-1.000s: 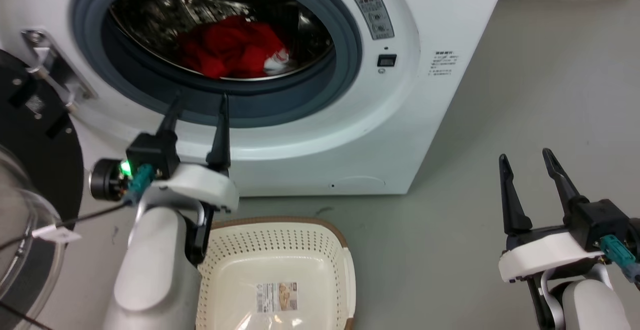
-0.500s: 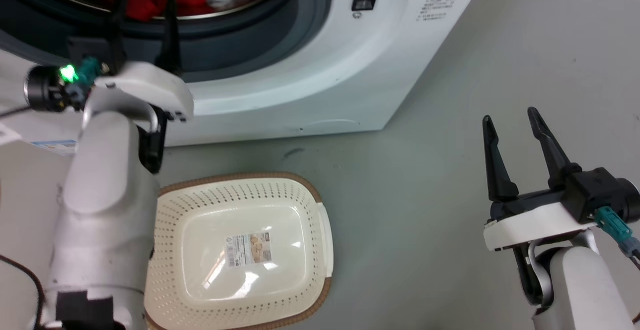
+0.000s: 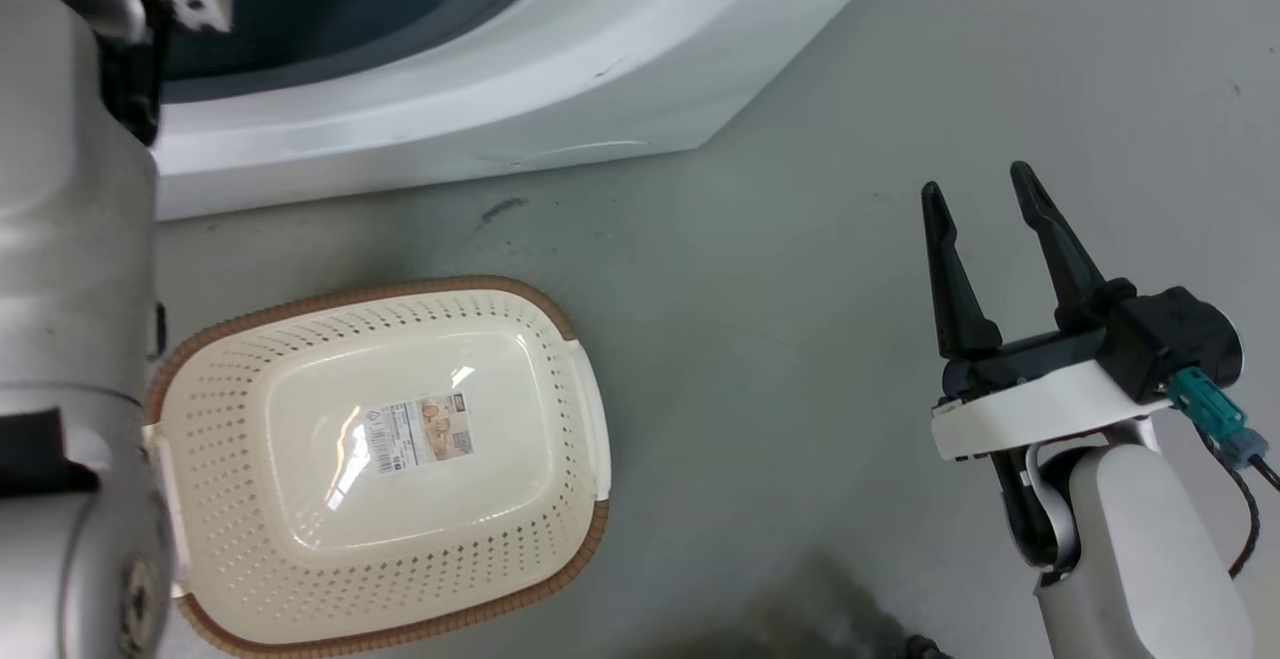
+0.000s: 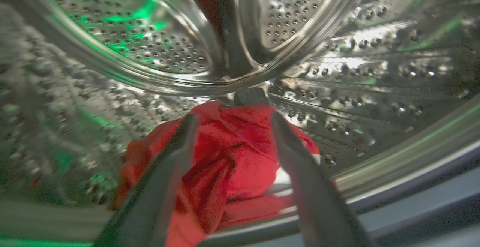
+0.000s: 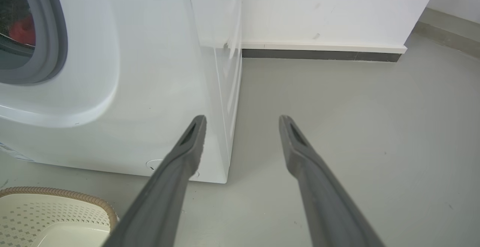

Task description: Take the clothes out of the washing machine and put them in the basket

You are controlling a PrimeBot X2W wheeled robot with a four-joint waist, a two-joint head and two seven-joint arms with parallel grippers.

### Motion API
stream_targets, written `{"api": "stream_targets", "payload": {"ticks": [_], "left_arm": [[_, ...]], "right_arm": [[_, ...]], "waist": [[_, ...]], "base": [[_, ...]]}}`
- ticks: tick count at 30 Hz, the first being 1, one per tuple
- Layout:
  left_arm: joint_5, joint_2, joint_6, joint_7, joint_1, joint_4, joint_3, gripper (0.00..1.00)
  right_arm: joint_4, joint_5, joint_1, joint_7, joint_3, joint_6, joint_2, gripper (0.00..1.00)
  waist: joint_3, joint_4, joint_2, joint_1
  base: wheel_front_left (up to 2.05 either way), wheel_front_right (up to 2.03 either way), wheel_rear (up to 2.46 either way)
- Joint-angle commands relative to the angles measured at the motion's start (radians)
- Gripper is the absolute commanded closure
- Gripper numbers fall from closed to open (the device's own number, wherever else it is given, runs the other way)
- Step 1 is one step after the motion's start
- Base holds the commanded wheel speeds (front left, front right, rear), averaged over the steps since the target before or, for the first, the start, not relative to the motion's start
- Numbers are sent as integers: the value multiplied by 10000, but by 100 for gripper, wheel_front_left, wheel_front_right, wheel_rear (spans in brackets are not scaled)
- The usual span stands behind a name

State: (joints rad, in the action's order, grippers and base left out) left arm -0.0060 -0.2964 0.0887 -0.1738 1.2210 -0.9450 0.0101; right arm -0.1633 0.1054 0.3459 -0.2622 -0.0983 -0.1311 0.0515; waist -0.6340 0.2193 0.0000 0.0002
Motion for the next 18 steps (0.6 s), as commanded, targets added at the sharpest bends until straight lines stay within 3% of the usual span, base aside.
{"api": "stream_targets", "payload": {"ticks": [1,8,18], "left_arm": [[69,-186,43,139,358,-87,52,0],[453,-955,230,1923,1959,-1069,577,0],[711,-1621,384,5527,3409,-2224,1280,0]], "right_arm": [[45,103,207,-28,-70,7,-22,0],[174,534,445,-30,-416,7,-23,0],[242,983,618,-31,-770,7,-23,0]], "waist": [[-311,250,0,-2],[-845,684,0,-2],[-1312,1158,0,-2]], "base": [[0,0,0],[0,0,0],[0,0,0]]}}
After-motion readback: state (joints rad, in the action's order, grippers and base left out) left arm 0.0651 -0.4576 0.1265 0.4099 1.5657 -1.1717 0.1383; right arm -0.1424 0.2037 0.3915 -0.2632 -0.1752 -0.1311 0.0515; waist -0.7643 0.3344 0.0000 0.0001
